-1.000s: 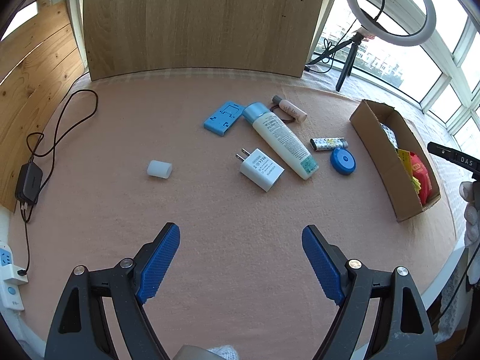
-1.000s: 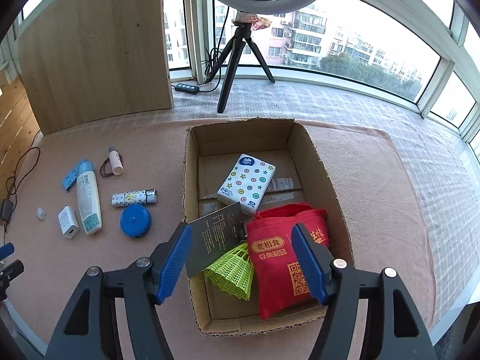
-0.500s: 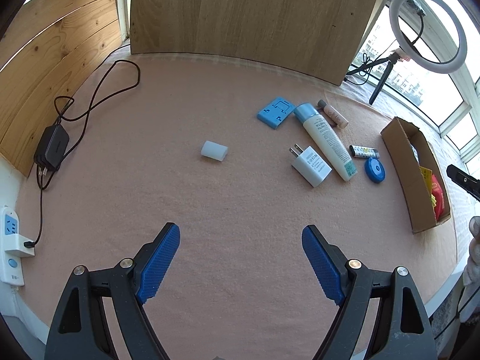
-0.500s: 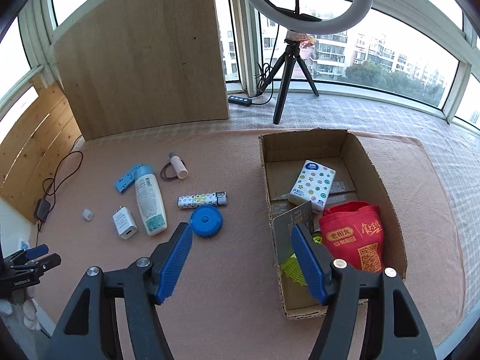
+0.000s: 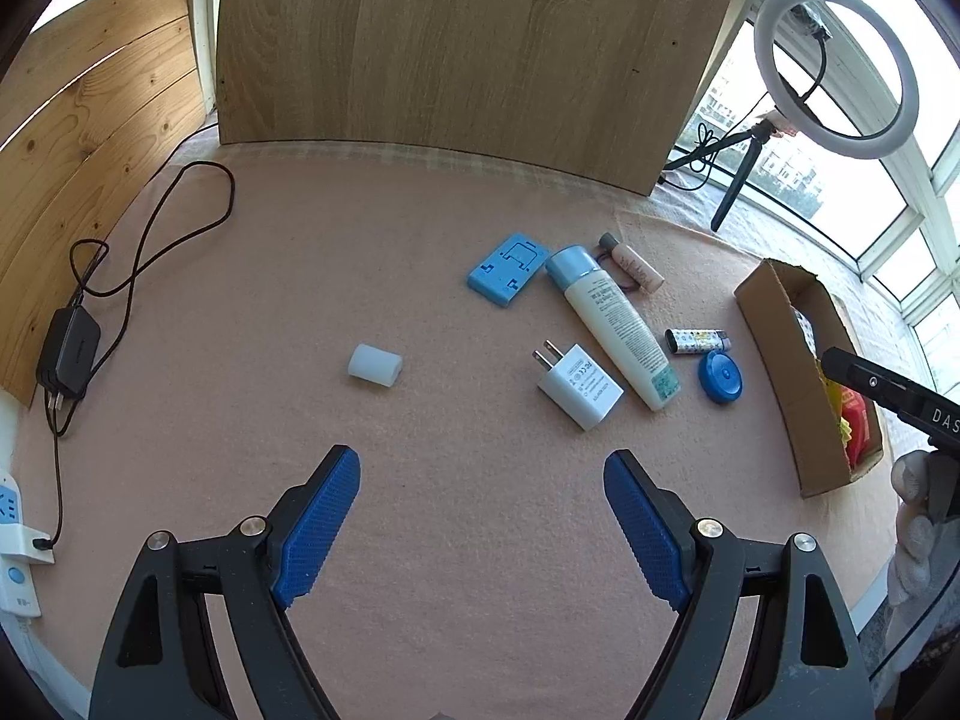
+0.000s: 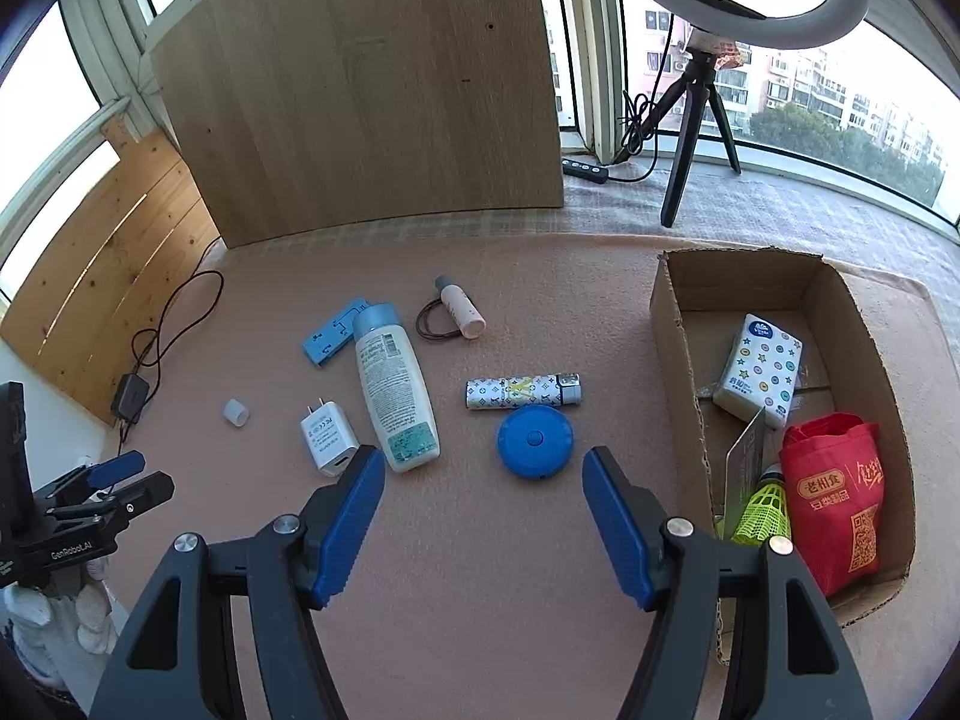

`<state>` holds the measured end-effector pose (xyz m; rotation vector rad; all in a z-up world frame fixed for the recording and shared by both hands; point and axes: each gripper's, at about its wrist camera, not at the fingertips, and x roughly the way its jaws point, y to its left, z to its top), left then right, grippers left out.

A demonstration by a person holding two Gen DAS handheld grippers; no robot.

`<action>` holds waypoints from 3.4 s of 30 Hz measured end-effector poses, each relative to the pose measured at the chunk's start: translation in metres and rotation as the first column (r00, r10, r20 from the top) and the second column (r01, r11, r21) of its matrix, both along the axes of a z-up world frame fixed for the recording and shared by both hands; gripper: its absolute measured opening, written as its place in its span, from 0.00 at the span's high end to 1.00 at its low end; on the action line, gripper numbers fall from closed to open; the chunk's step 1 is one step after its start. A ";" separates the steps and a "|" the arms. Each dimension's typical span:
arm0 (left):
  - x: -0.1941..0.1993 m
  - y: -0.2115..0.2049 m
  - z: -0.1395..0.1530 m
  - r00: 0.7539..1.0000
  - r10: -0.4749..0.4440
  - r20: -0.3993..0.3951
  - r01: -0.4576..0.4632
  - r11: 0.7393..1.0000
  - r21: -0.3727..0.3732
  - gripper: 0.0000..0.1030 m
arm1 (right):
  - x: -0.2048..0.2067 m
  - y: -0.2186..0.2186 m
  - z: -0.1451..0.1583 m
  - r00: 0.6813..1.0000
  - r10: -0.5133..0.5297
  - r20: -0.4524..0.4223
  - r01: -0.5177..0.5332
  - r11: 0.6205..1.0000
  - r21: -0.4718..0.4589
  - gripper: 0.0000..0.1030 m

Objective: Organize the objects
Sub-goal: 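Move the right tool back to the white lotion bottle, then close the right tool fingers on the lotion bottle and lift, then carry the lotion bottle with the right tool into the box and release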

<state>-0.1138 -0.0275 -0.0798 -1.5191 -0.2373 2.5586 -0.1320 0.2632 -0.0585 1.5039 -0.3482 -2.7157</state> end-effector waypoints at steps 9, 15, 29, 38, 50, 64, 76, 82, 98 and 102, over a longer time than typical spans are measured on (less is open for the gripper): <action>-0.028 0.044 0.000 0.993 -0.110 -0.041 0.111 0.994 0.017 0.16 | -0.025 -0.004 -0.011 0.998 0.046 0.050 -0.042 0.996 -0.080 0.37; -0.053 0.078 -0.007 0.983 -0.179 -0.042 0.179 0.984 -0.001 0.12 | -0.047 -0.007 -0.022 0.994 0.070 0.081 -0.060 0.990 -0.126 0.37; -0.107 0.103 -0.044 0.978 -0.208 0.021 0.207 0.976 0.062 0.13 | -0.112 -0.015 -0.066 0.972 0.138 0.191 -0.090 0.967 -0.240 0.37; -0.125 0.110 -0.063 0.975 -0.214 0.051 0.209 0.974 0.091 0.17 | -0.137 -0.027 -0.093 0.952 0.179 0.247 -0.111 0.957 -0.267 0.51; -0.136 0.114 -0.087 0.967 -0.223 0.122 0.203 0.966 0.163 0.38 | -0.142 -0.038 -0.109 0.930 0.225 0.291 -0.129 0.940 -0.315 0.53; -0.130 0.124 -0.078 0.969 -0.227 0.101 0.209 0.965 0.161 0.44 | -0.134 -0.036 -0.108 0.935 0.217 0.281 -0.099 0.920 -0.379 0.65; -0.114 0.168 -0.028 0.959 -0.284 0.005 0.279 0.946 0.166 0.44 | -0.108 0.009 -0.063 0.970 0.140 0.200 -0.056 0.925 -0.377 0.66; -0.107 0.223 -0.003 0.932 -0.359 -0.048 0.361 0.914 0.184 0.44 | -0.089 0.053 -0.034 0.985 0.063 0.161 -0.004 0.941 -0.339 0.66; -0.083 0.376 0.012 0.845 -0.529 -0.083 0.534 0.822 0.197 0.44 | -0.010 0.184 -0.007 0.983 -0.134 0.122 0.165 0.939 -0.302 0.66; -0.079 0.385 0.014 0.837 -0.543 -0.071 0.545 0.813 0.206 0.42 | 0.001 0.196 -0.005 0.984 -0.141 0.110 0.167 0.942 -0.291 0.66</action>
